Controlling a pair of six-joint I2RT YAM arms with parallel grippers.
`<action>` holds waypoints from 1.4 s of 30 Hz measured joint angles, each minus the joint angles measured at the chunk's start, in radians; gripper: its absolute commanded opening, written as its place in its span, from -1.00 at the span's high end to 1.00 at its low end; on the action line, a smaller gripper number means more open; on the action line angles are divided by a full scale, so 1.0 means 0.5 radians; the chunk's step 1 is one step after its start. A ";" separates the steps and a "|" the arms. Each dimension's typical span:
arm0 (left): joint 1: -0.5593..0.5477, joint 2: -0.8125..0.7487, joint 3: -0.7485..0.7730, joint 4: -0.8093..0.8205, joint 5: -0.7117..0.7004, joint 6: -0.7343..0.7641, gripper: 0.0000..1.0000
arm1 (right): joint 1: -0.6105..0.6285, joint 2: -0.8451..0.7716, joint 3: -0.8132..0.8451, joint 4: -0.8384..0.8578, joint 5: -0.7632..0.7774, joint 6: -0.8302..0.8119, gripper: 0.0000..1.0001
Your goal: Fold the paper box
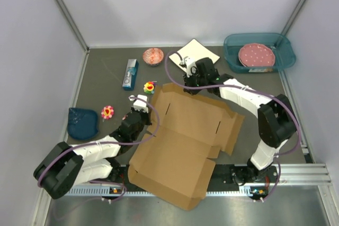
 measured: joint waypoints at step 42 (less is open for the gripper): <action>-0.016 -0.299 0.562 -0.887 -0.160 -0.299 0.04 | 0.056 -0.191 -0.084 -0.167 0.201 0.068 1.00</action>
